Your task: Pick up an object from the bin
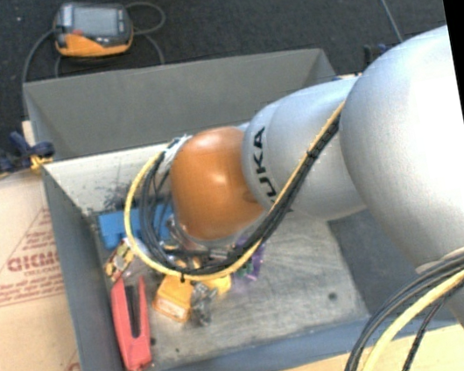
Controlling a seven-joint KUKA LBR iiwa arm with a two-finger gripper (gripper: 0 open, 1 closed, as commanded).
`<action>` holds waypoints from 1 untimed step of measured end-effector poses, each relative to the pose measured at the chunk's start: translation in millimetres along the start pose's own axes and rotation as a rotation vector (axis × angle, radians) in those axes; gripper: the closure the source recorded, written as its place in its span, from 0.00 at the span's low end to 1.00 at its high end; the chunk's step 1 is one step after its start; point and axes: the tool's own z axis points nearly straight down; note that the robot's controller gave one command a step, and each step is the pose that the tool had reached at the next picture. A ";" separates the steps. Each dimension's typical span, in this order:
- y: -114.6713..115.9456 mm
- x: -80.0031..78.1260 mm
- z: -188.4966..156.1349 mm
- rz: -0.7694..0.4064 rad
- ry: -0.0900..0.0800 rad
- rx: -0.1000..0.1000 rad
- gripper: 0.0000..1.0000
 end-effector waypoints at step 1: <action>0.3 1.3 -3.5 0.000 0.001 0.000 1.00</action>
Offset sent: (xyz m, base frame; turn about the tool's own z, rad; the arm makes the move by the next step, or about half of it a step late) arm 0.0001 0.0000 0.0264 0.0000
